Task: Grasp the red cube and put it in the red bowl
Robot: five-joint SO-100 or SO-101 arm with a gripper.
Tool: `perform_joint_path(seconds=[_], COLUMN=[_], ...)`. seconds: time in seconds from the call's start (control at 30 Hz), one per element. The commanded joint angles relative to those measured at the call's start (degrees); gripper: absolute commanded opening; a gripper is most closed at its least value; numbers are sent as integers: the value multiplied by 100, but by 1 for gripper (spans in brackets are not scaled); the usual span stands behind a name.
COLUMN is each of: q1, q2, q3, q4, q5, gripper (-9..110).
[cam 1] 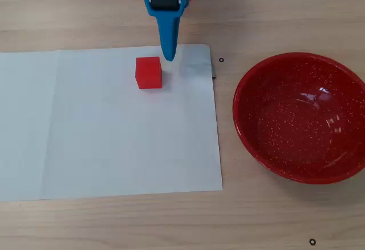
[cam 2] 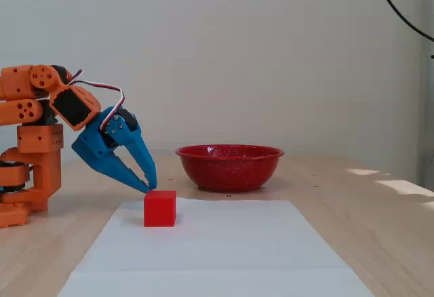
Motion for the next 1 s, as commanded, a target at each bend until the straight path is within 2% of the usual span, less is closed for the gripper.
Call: perform_joint_path(seconds=[0.0, 0.97], q1=[-220, -88], q2=[123, 79], q3=[79, 35], q4=[9, -35], q5=[-70, 141], gripper=[0, 0])
